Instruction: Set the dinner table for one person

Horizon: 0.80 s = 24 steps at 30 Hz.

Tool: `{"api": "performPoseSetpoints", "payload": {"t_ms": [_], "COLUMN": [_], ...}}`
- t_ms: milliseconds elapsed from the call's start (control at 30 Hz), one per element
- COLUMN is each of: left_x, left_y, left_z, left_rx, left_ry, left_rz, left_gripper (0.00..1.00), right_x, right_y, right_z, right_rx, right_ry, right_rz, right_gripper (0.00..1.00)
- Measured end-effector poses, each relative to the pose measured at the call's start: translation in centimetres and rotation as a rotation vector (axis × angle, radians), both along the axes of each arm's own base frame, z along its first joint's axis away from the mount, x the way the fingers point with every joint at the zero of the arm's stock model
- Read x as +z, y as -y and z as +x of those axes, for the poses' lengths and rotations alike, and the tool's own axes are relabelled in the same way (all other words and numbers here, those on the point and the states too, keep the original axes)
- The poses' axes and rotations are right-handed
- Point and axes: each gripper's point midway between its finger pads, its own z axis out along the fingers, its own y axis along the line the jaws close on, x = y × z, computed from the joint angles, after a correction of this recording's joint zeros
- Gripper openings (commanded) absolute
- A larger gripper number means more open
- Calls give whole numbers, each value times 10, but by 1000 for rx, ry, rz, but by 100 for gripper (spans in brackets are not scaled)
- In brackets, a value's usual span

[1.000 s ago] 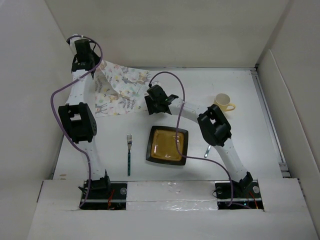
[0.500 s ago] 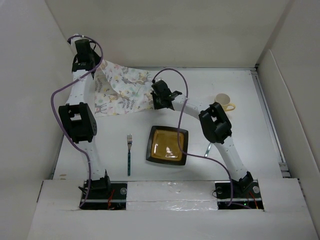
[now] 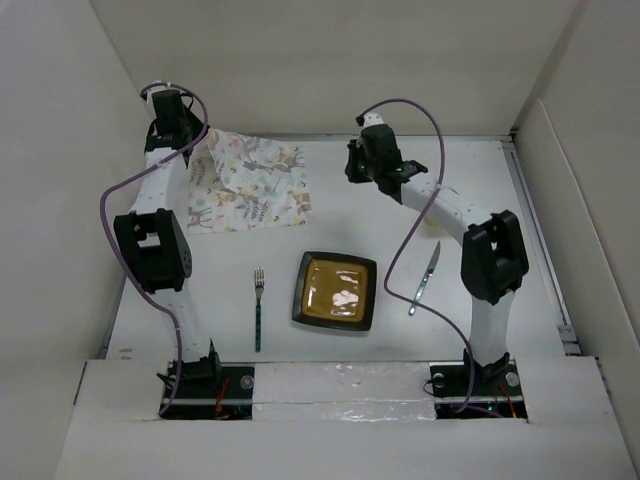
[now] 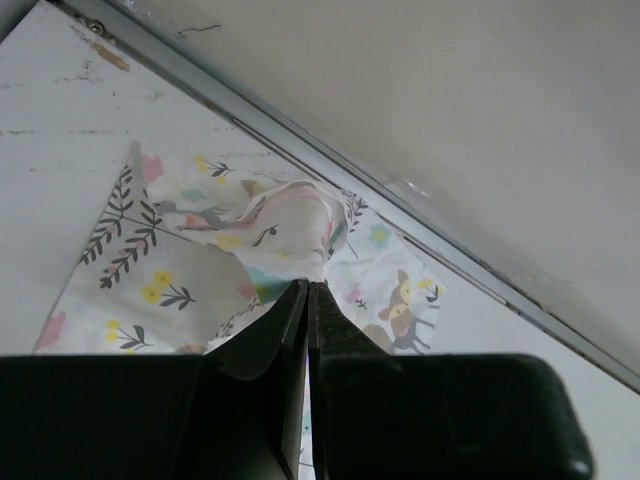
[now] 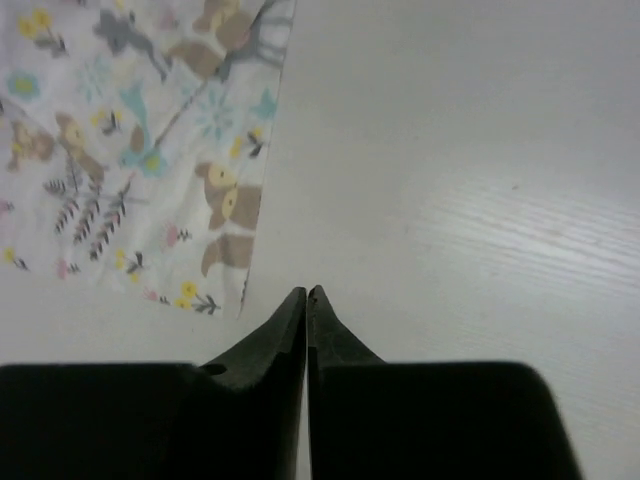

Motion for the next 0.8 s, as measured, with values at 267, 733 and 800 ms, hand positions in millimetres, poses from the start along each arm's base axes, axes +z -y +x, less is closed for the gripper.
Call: {"api": "performPoseSetpoints", "payload": {"t_ms": [267, 733, 800], "left_x": [17, 16, 12], "left_y": [5, 7, 7], "left_z": [-2, 0, -2], "left_rx": [-19, -21, -18], "left_ry": [42, 67, 66], "left_rz": [-20, -31, -37], "left_gripper": [0, 0, 0], "right_x": [-33, -113, -127], "right_y": [-34, -98, -96], "right_z": [2, -28, -32], "right_rx": [74, 175, 167], "right_ry": [-35, -195, -223], "right_rz": [-32, -130, -148], "right_gripper": [64, 49, 47]}}
